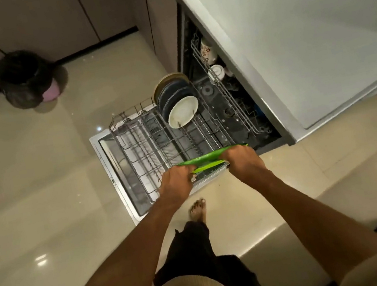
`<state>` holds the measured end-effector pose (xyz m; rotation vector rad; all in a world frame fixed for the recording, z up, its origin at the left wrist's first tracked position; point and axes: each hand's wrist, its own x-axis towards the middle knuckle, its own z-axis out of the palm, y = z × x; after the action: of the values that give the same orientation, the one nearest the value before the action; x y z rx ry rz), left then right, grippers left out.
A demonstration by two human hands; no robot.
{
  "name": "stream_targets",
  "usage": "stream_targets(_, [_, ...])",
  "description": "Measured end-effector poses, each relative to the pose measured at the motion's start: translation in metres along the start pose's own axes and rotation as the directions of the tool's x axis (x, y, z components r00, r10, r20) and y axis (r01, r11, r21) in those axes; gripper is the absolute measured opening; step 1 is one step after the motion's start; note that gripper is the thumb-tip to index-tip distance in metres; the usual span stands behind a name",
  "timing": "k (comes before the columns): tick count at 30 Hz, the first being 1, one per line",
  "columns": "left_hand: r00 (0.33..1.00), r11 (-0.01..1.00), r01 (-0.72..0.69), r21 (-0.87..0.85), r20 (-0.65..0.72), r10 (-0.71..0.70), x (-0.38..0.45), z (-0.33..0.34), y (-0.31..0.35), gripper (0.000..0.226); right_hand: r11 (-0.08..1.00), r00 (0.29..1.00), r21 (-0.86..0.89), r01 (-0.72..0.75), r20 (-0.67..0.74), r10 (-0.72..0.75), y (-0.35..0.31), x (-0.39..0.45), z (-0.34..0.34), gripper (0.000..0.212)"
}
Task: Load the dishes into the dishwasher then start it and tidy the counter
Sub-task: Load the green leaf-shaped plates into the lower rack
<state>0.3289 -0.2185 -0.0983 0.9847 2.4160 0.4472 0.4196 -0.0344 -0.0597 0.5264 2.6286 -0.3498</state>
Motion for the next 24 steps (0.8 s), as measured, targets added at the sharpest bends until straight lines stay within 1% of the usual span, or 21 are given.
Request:
stream_targets(4, [0.996,0.993,0.092,-0.068,-0.004,-0.092,0.026,0.022,0.001,0.027,0.998,0.998,0.021,0.053,0.02,-0.054,0.025,0.036,0.008,0.041])
stream_targets(9, [0.981,0.967,0.195,-0.162,0.036,-0.191,0.049,0.05,-0.006,0.021,0.996,0.994,0.073,0.047,0.095,-0.054,0.052,0.073,0.032,0.05])
stream_targets(12, [0.97,0.951,0.244,-0.188,0.036,-0.242,0.062,0.067,-0.012,0.019,0.991,0.996,0.106,0.083,0.021,-0.086,0.066,0.092,0.055,0.053])
stream_targets(16, [0.942,0.916,0.316,-0.247,-0.032,-0.334,0.08,0.092,-0.012,0.019,0.961,0.979,0.204,0.185,-0.128,-0.161,0.088,0.118,0.084,0.055])
stream_targets(19, [0.916,0.891,0.376,-0.252,-0.04,-0.398,0.095,0.117,-0.013,0.02,0.936,0.968,0.278,0.216,-0.188,-0.167,0.103,0.132,0.109,0.054])
stream_targets(21, [0.911,0.89,0.375,-0.258,-0.075,-0.406,0.105,0.136,-0.013,0.024,0.927,0.963,0.302,0.22,-0.219,-0.158,0.114,0.138,0.123,0.054])
stream_targets(24, [0.922,0.901,0.353,-0.252,-0.068,-0.381,0.12,0.164,-0.015,0.021,0.916,0.96,0.339,0.214,-0.244,-0.134,0.129,0.146,0.142,0.056])
